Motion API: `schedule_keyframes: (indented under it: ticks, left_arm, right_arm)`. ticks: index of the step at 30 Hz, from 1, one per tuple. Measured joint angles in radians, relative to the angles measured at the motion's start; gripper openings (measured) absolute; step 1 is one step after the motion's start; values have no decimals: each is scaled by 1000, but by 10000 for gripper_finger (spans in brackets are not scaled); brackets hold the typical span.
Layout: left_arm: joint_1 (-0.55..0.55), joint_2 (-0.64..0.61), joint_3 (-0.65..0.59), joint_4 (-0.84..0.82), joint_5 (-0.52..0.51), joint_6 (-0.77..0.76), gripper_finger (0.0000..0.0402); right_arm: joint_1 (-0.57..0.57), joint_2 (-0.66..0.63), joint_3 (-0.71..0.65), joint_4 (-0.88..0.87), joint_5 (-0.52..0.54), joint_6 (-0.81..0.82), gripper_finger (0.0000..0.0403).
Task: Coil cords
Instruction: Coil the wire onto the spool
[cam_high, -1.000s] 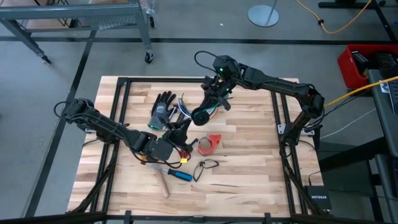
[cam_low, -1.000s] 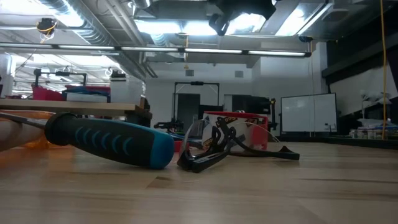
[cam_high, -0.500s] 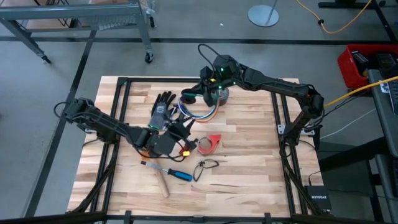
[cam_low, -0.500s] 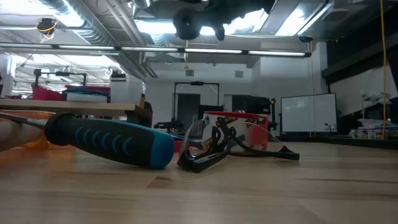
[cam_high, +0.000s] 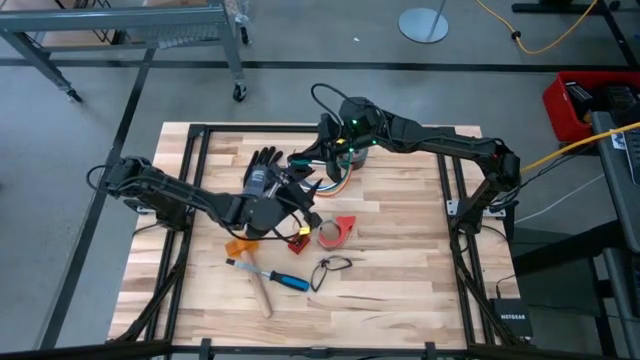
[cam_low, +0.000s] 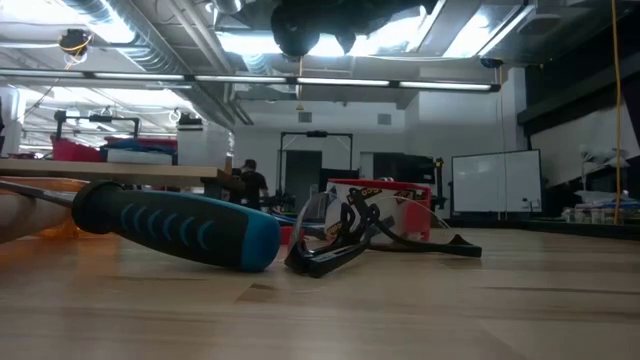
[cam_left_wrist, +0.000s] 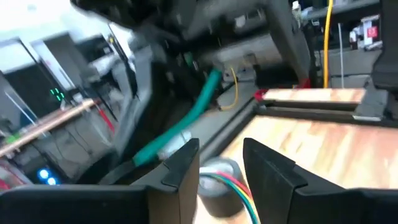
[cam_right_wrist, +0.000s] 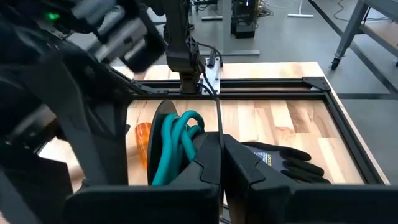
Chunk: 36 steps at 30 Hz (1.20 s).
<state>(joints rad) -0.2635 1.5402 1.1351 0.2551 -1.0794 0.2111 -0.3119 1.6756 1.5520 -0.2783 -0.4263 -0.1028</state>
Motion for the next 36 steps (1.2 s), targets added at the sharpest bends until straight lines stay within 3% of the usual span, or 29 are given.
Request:
schedule_keyframes:
  ticks: [8,24,36]
  left_arm:
    - [28,0,0,98,0,185,118]
    - [81,0,0,97,107,295,113]
    - [87,0,0,83,129,290,7]
  right_arm:
    - [6,0,0,-1,-2,16,4]
    - [24,0,-1,34,18,50,3]
    - [23,0,0,52,16,53,3]
